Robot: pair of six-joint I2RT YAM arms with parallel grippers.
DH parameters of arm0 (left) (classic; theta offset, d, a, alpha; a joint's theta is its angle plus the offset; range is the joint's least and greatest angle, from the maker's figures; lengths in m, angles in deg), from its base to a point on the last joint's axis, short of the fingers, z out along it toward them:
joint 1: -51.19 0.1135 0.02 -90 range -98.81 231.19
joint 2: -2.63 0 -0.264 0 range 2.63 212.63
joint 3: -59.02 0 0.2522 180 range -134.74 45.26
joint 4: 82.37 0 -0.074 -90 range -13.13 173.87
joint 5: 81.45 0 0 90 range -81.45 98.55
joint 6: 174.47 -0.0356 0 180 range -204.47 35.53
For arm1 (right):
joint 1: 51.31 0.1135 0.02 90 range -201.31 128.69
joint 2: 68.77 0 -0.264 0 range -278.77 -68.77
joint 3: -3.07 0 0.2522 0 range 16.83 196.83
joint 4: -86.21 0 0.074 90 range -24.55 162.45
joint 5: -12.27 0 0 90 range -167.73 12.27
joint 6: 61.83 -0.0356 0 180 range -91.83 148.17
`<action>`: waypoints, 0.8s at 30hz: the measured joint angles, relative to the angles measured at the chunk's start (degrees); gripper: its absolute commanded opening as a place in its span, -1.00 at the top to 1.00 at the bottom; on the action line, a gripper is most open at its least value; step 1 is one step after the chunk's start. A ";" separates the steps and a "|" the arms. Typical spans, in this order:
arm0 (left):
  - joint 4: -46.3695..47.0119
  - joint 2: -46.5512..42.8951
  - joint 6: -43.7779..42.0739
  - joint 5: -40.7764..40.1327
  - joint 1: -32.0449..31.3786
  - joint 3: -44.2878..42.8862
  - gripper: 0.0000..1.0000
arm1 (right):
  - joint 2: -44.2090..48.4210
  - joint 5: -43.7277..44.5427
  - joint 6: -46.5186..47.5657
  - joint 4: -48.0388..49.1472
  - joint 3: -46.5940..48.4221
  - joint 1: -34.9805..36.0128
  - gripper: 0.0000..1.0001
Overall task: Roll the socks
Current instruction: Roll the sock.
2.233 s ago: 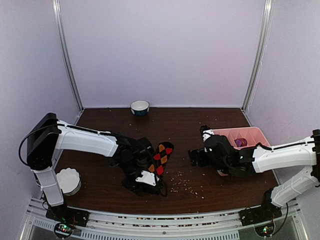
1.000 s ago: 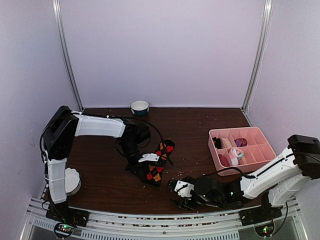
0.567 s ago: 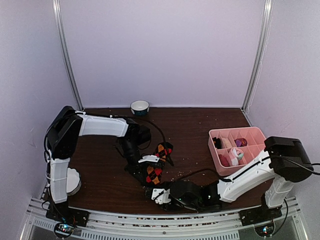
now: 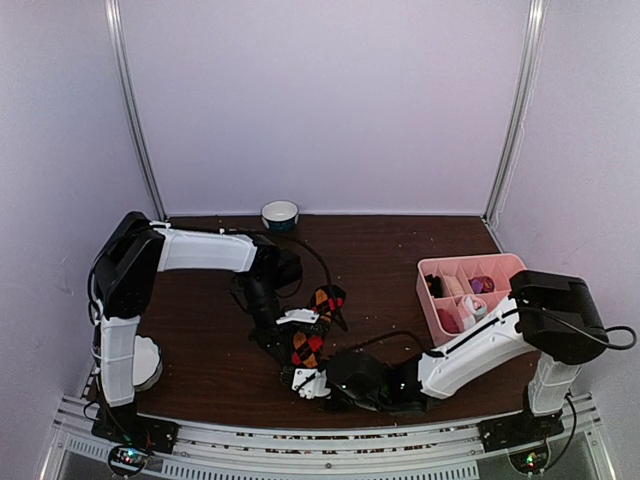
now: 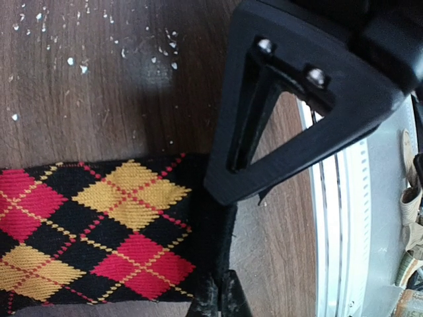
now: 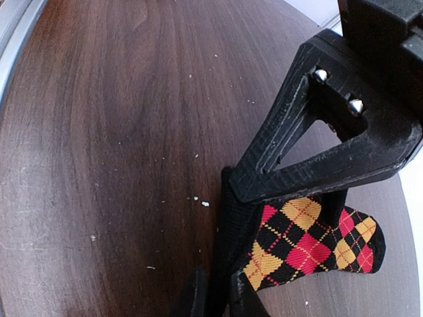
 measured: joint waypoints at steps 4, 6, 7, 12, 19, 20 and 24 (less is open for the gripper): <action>-0.07 0.00 -0.07 -0.04 0.00 -0.20 1.00 | -0.42 -0.13 -0.61 -0.20 0.00 -0.11 0.48; -0.09 0.00 -0.15 -0.09 0.00 -0.20 1.00 | -0.66 -0.13 -1.03 -0.24 0.13 -0.11 0.36; -0.09 0.02 -0.17 -0.11 0.00 -0.20 1.00 | -0.85 -0.09 -1.27 -0.26 0.31 -0.11 0.32; -0.28 0.02 -0.28 -0.22 0.00 -0.20 1.00 | -1.57 -0.07 -1.73 -0.48 1.01 -0.11 0.55; -1.01 0.02 -0.44 -0.66 0.00 -0.20 0.76 | -2.12 -0.04 -2.73 -0.66 2.27 -0.72 0.95; -0.83 0.02 -0.44 -1.01 0.00 -0.13 0.50 | -2.12 -0.15 -2.95 -0.66 2.27 -0.94 0.97; 3.56 -1.01 0.92 -4.00 0.00 2.82 -0.15 | -2.08 -2.23 -5.01 -1.66 2.27 -1.84 1.00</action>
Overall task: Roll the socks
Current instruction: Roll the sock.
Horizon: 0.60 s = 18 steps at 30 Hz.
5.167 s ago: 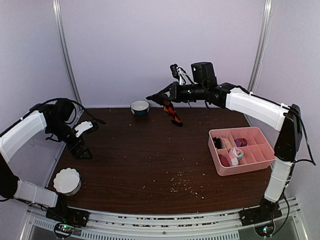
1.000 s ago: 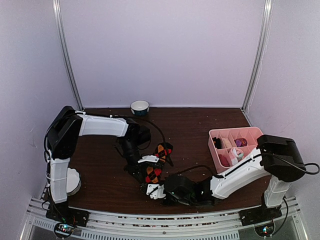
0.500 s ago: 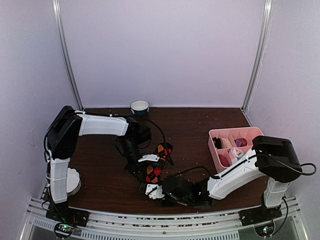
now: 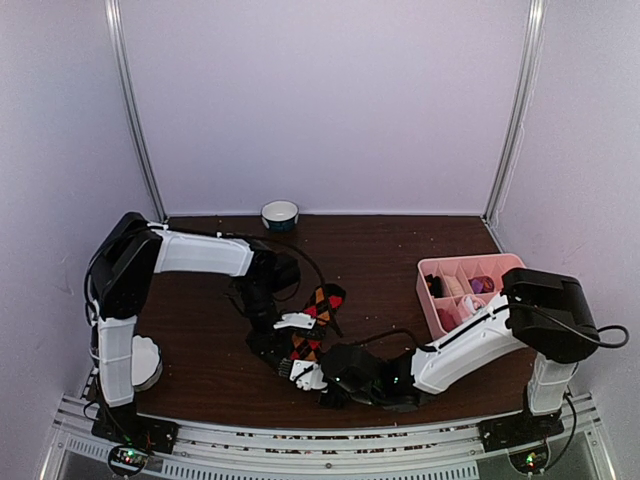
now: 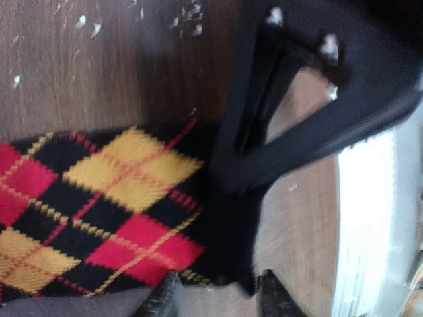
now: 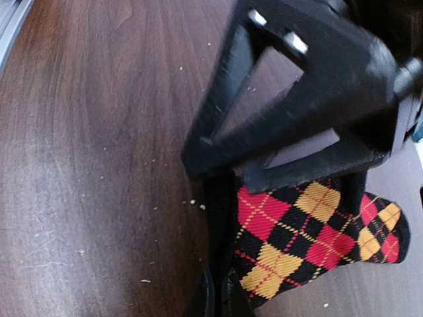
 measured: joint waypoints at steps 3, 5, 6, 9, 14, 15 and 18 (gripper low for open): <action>5.57 -3.43 2.73 -3.82 0.15 4.63 -0.43 | 0.00 -3.06 -2.62 -1.57 -0.07 -0.63 1.00; 8.96 -6.67 4.98 -6.62 0.42 7.17 -0.93 | 0.00 -6.03 -4.90 -2.64 -0.26 -1.29 1.00; 10.86 -8.98 6.34 -8.50 0.72 8.11 -0.95 | 0.00 -7.78 -6.16 -2.89 -0.50 -1.79 1.00; 14.45 -13.03 9.29 -12.48 2.08 8.55 -0.96 | 0.31 -12.81 -9.81 -3.26 -0.55 -3.54 1.00; 15.76 -13.42 12.15 -12.02 10.62 6.08 -0.96 | 0.39 -23.10 -15.93 -4.22 -0.04 -7.61 1.00; 16.20 -12.72 12.24 -11.54 12.63 5.55 -0.96 | 0.39 -24.90 -16.98 -4.87 0.31 -8.44 1.00; 19.76 -13.99 11.45 -12.37 15.87 9.03 -0.96 | -0.09 -31.63 -20.35 -8.04 2.34 -10.97 1.00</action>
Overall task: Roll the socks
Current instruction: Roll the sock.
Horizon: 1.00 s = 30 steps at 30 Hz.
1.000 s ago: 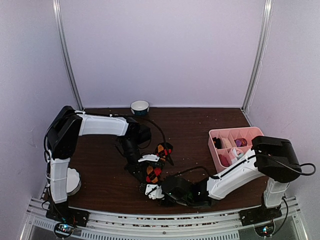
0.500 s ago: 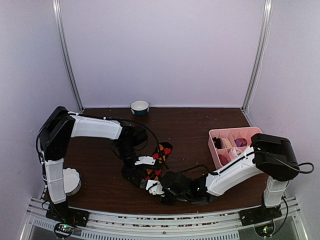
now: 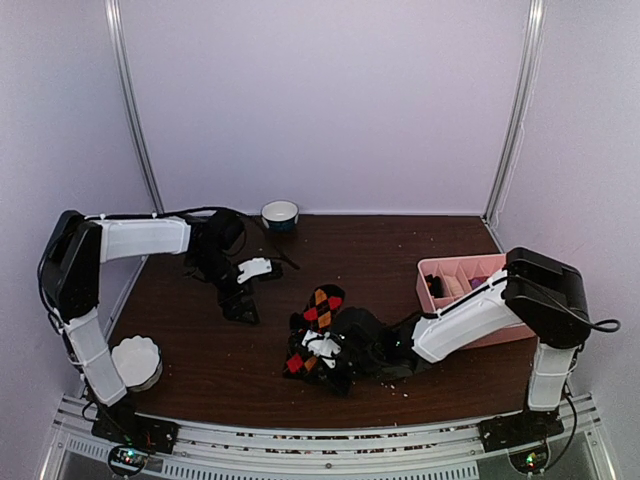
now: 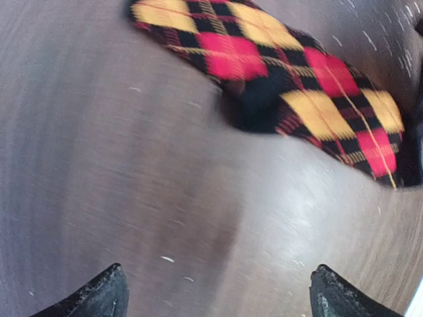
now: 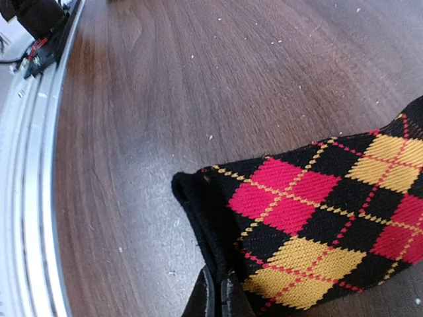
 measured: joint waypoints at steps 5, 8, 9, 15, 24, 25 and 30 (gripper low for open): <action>3.54 -11.50 -5.57 -0.94 -5.42 11.93 -0.96 | -2.91 -10.12 -6.21 -3.65 4.22 -4.35 1.00; 4.66 -14.21 -8.61 -0.09 -7.54 12.39 -0.96 | -4.59 -16.13 -10.95 -4.26 5.70 -7.30 1.00; 4.87 -14.23 -9.29 -0.11 -7.52 12.22 -0.96 | -4.96 -17.57 -12.22 -4.44 6.03 -8.02 1.00; 6.14 -13.62 -10.75 -2.23 -11.96 12.68 -0.77 | -7.08 -24.72 -20.06 -4.98 7.43 -11.26 1.00; 9.20 -7.52 -10.54 -1.51 -21.46 13.51 0.60 | -9.27 -29.20 -26.43 -10.45 11.54 -12.74 1.00; 9.79 -6.36 -10.21 -1.44 -21.44 13.38 0.60 | -9.35 -29.33 -26.93 -10.99 11.87 -12.79 1.00; 10.43 -3.67 -8.31 -0.52 -21.29 13.27 0.60 | -9.57 -29.75 -28.57 -12.17 12.57 -12.94 1.00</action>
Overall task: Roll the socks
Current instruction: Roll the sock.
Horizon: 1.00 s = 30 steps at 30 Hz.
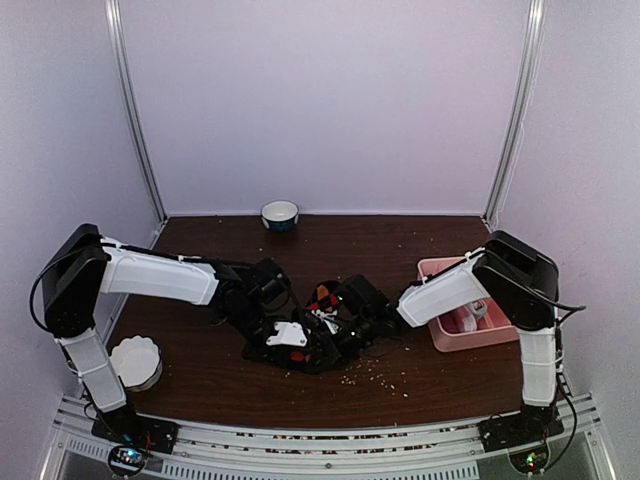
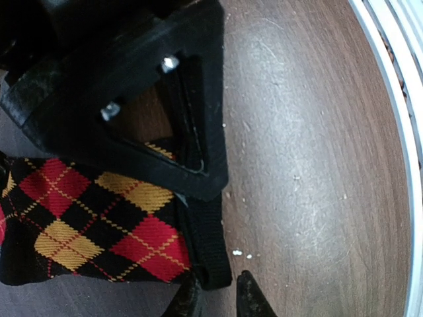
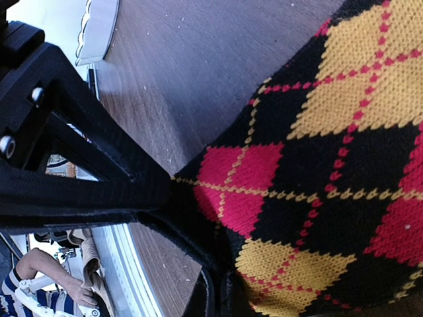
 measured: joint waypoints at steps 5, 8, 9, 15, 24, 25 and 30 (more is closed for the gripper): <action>1.33 1.36 2.19 0.13 0.00 -0.98 0.53 | -0.02 0.00 -0.33 -1.53 0.68 0.00 1.00; 1.60 1.55 3.13 0.20 0.00 -0.98 0.18 | -0.13 0.00 -0.31 -2.47 1.16 -0.02 1.00; 1.66 1.55 3.19 0.28 0.02 -0.98 0.09 | -0.13 0.00 -0.26 -2.69 1.18 -0.02 1.00; 1.66 1.55 4.42 1.07 0.26 -0.98 0.08 | -0.13 -0.02 -0.07 -3.45 1.46 -0.07 1.00; 0.72 3.98 6.29 2.97 0.35 -4.17 0.40 | -0.11 0.07 -0.11 -4.31 1.84 -0.07 1.00; 0.70 4.68 6.69 3.02 0.37 -4.50 0.44 | -0.11 0.07 -0.15 -4.28 1.84 -0.07 1.00; 0.72 6.08 7.58 4.09 1.03 -5.75 0.48 | -0.11 0.02 -0.90 -3.80 1.62 -0.09 1.00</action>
